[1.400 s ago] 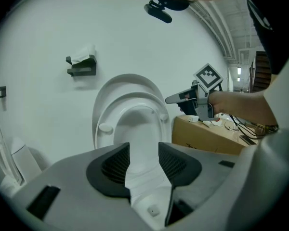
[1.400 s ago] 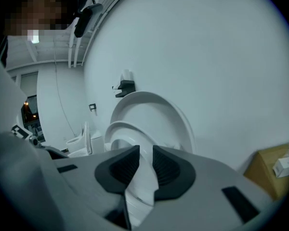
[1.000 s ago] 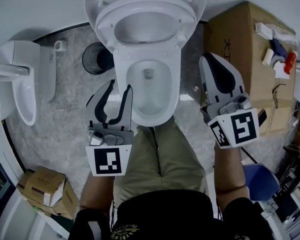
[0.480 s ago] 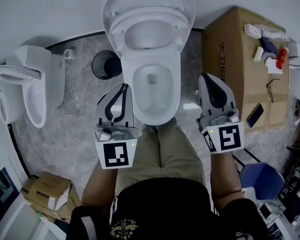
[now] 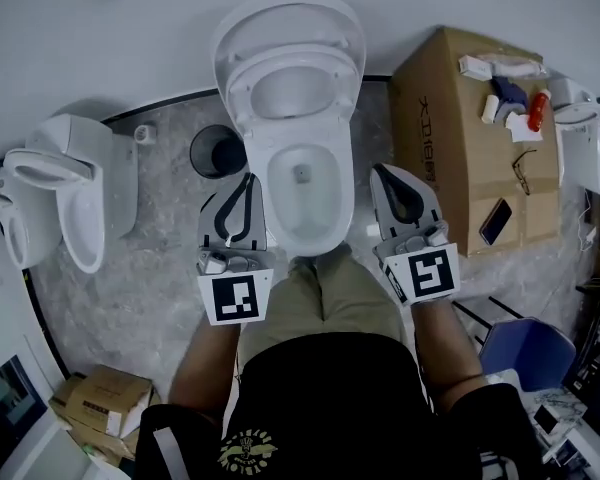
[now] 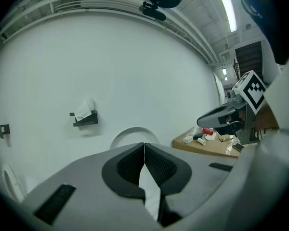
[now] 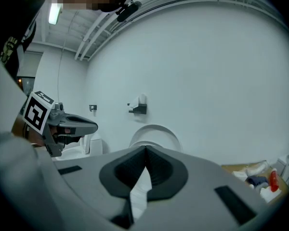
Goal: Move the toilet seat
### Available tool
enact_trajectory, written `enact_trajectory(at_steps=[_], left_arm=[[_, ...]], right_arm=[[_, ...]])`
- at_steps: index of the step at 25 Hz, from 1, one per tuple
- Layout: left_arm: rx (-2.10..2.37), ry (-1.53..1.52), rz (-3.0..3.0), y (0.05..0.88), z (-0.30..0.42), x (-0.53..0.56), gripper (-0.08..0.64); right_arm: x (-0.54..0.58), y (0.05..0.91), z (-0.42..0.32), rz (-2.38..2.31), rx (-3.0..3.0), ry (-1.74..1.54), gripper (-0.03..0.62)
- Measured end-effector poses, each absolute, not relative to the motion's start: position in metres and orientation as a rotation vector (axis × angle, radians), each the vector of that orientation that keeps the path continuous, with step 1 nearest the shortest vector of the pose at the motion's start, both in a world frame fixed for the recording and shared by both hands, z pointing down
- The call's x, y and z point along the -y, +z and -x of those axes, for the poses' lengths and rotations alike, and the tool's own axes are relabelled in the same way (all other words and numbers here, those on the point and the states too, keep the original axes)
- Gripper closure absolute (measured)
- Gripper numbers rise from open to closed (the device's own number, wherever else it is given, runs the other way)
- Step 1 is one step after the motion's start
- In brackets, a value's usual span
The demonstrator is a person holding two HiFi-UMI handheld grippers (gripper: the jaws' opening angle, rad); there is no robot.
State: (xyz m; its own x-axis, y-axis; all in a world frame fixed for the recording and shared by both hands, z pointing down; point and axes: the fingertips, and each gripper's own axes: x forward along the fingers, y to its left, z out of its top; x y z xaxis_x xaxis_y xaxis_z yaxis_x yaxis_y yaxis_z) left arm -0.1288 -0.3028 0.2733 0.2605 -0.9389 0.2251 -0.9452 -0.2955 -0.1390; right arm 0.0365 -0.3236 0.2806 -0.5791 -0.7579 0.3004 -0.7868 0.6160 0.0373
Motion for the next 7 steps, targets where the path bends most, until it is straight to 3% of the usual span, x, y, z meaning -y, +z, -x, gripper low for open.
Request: enact_trajectory(at_steps=[7], left_arm=[[1.865, 0.367, -2.495, 0.237, 0.125, 0.297, 0.534]], right_arm=[[0.307, 0.241, -0.021, -1.221, 2.580, 0.125, 0.563]])
